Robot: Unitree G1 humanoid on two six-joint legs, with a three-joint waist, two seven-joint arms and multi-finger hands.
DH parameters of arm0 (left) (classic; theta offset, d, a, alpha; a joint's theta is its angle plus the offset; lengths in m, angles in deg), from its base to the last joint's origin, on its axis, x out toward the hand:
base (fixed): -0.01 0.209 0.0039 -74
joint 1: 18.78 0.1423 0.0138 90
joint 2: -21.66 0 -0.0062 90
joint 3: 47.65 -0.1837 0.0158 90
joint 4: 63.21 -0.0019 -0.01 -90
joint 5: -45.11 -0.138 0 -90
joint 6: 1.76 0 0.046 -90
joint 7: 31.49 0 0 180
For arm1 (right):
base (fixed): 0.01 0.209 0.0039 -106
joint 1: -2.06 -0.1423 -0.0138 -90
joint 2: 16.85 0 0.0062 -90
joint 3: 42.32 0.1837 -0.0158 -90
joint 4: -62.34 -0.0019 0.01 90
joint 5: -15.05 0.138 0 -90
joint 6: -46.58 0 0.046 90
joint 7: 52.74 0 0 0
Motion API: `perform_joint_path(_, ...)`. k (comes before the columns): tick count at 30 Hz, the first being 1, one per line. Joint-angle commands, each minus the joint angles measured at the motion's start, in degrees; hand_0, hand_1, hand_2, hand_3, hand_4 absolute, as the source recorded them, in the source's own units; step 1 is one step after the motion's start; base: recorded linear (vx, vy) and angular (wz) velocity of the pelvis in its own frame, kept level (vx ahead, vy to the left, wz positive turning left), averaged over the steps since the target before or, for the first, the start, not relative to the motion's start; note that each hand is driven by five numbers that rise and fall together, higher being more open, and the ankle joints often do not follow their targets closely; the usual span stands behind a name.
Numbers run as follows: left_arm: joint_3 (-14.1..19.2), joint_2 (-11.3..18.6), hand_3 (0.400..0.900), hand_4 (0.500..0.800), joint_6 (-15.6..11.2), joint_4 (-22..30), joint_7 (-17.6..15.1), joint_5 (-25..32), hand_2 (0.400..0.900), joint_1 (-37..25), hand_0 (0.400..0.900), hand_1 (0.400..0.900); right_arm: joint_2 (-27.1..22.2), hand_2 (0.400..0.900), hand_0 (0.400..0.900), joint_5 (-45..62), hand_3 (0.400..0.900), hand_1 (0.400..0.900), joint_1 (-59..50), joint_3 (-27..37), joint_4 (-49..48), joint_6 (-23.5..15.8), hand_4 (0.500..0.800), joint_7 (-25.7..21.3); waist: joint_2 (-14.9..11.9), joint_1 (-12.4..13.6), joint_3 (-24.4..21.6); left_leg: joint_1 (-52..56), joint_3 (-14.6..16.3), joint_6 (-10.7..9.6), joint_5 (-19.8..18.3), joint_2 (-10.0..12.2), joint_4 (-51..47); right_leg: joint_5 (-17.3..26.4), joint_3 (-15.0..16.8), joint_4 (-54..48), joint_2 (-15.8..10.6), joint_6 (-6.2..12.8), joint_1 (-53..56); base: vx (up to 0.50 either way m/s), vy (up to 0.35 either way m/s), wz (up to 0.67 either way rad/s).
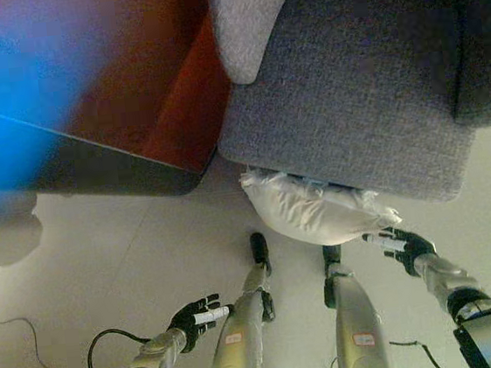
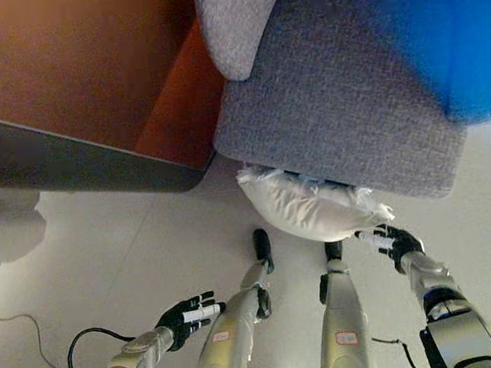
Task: Pick up the pillow and put it on the sofa.
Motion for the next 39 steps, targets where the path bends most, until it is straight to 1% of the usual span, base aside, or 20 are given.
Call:
perform_joint_path(1, -0.45, 2.05, 0.9, 0.8, -0.27, 1.62, 0.17, 3.82, 0.9, 1.12, 0.9, 0.9, -5.69, 0.9, 0.9, 0.68, 0.9, 0.9, -1.44, -2.36, -0.42, -0.76, 0.8, 1.19, 0.5, 0.31, 0.56, -3.59, 0.31, -2.18, -9.27, -4.92, 9.55, 1.77, -3.16, -3.62, 1.88, -0.74, -1.91, -0.04, 0.017, 0.11)
perform_joint_path(3, -0.66, 2.43, 0.9, 0.8, -0.37, 3.09, 0.35, 4.98, 0.9, 0.96, 0.9, 0.9, -7.55, 0.9, 0.9, 0.36, 0.9, 0.9, -3.99, -2.82, -0.32, -0.33, 0.8, 1.17, 1.35, 0.67, 1.13, -5.21, 0.42, -2.21, -9.07, -5.05, 10.19, 1.55, -3.3, -2.28, 1.64, -0.79, -3.82, -0.05, 0.021, 0.09)
perform_joint_path(4, -0.67, 2.44, 0.9, 0.8, -0.39, 3.21, 0.38, 5.05, 0.9, 0.97, 0.9, 0.9, -7.69, 0.9, 0.9, 0.35, 0.9, 0.9, -4.21, -2.9, -0.26, -0.38, 0.8, 1.17, 1.41, 0.69, 1.17, -5.36, 0.43, -2.21, -9.05, -5.05, 10.25, 1.54, -3.3, -2.15, 1.62, -0.79, -4.0, -0.05, 0.029, 0.06)
perform_joint_path(7, -1.34, 3.08, 0.9, 0.8, -0.65, 5.98, -0.07, 6.53, 0.9, 1.94, 0.9, 0.9, -10.46, 0.9, 0.9, -0.62, 0.9, 0.9, -7.19, -3.84, -0.71, -1.99, 0.8, 2.81, 2.44, 1.27, 2.02, -7.4, 0.55, -2.24, -8.8, -5.0, 11.11, 1.23, -3.52, -0.44, 1.12, -0.87, -6.16, -0.03, 0.024, 0.05)
perform_joint_path(10, -2.12, 3.68, 0.9, 0.8, -1.24, 7.43, -0.23, 7.53, 0.9, 2.71, 0.9, 0.9, -12.12, 0.9, 0.9, -0.32, 0.9, 0.9, -9.54, -4.84, -1.1, -3.31, 0.8, 4.3, 3.13, 1.53, 2.54, -9.15, 0.3, -2.23, -8.61, -5.06, 11.89, 0.96, -2.98, 1.08, 1.18, -1.0, -8.32, -0.03, 0.019, 0.07)
perform_joint_path(16, -2.95, 3.73, 0.9, 0.8, -2.05, 8.72, -0.39, 8.73, 0.9, 3.53, 0.9, 0.9, -13.45, 0.9, 0.9, 1.6, 0.9, 0.9, -13.41, -5.75, -2.34, -4.23, 0.8, 6.69, 3.86, 1.8, 2.8, -11.35, -0.16, -2.15, -8.87, -4.87, 13.27, 0.33, -2.07, 3.21, 1.0, -1.14, -11.01, 0.0, 0.016, 0.07)
perform_joint_path(17, -3.21, 3.49, 0.9, 0.8, -2.47, 8.49, -0.33, 8.95, 0.9, 3.67, 0.9, 0.9, -13.5, 0.9, 0.9, 1.72, 0.9, 0.9, -14.63, -5.96, -2.6, -4.41, 0.8, 7.09, 4.12, 1.83, 2.8, -11.68, -0.23, -2.22, -8.92, -4.9, 13.4, 0.16, -1.8, 3.5, 1.06, -1.18, -11.48, 0.01, 0.036, 0.07)
perform_joint_path(21, -3.5, 2.55, 0.9, 0.8, -2.68, 8.61, -0.66, 9.13, 0.9, 4.07, 0.9, 0.9, -13.31, 0.9, 0.9, 2.6, 0.9, 0.9, -16.4, -6.37, -2.63, -4.48, 0.8, 7.72, 4.61, 1.94, 2.8, -11.59, -0.24, -2.34, -8.79, -5.03, 13.14, 0.06, -1.6, 3.49, 1.12, -1.22, -11.61, 0.02, 0.036, 0.02)
perform_joint_path(22, -3.59, 1.88, 0.9, 0.8, -3.39, 8.09, -0.63, 9.34, 0.9, 4.4, 0.9, 0.9, -13.39, 0.608, 0.608, 2.74, 0.608, 0.608, -17.22, -6.42, -2.79, -4.86, 0.625, 8.17, 4.89, 1.91, 2.8, -11.46, -0.06, -2.46, -8.73, -5.0, 12.94, -0.02, -1.53, 3.42, 1.14, -1.24, -11.63, 0.02, 0.05, 0.0)
perform_joint_path(23, -3.56, 1.66, 0.9, 0.8, -3.7, 7.89, -0.55, 9.41, 0.9, 4.57, 0.9, 0.9, -13.53, 0.518, 0.518, 3.42, 0.518, 0.518, -17.47, -6.39, -2.9, -4.97, 0.571, 8.8, 4.97, 1.84, 2.8, -11.44, -0.04, -2.49, -8.71, -5.01, 12.87, -0.07, -1.46, 3.42, 1.2, -1.27, -11.68, 0.02, 0.06, 0.0)
perform_joint_path(24, -3.43, 1.35, 0.9, 0.8, -4.08, 7.81, -0.46, 9.23, 0.9, 4.9, 0.9, 0.9, -13.55, 0.4, 0.4, 4.14, 0.4, 0.4, -17.53, -6.06, -3.26, -5.15, 0.5, 9.7, 5.05, 1.82, 2.8, -11.39, 0.01, -2.54, -8.7, -4.96, 12.76, -0.12, -1.43, 3.37, 1.23, -1.28, -11.65, 0.01, 0.034, -0.01)
perform_joint_path(29, -3.9, 0.43, 0.9, 0.8, -5.25, 7.57, 0.25, 10.03, 0.9, 5.49, 0.9, 0.9, -13.72, 0.4, 0.4, 4.65, 0.4, 0.4, -17.39, -5.21, -3.41, -5.83, 0.5, 11.04, 5.49, 1.51, 2.8, -10.83, 0.25, -2.76, -8.52, -4.9, 11.94, -0.19, -1.31, 2.91, 1.44, -1.3, -11.4, 0.0, 0.015, -0.01)
perform_joint_path(39, -3.89, -0.42, 0.9, 0.8, -5.66, 7.51, 0.09, 10.23, 0.9, 6.3, 0.9, 0.9, -14.16, 0.4, 0.4, 4.69, 0.4, 0.4, -17.88, -4.47, -2.28, -5.83, 0.5, 12.03, 5.87, 1.47, 2.8, -9.04, 0.46, -2.99, -8.26, -5.06, 10.42, -0.12, -1.47, 1.44, 1.84, -1.38, -9.67, -0.01, 0.013, -0.03)
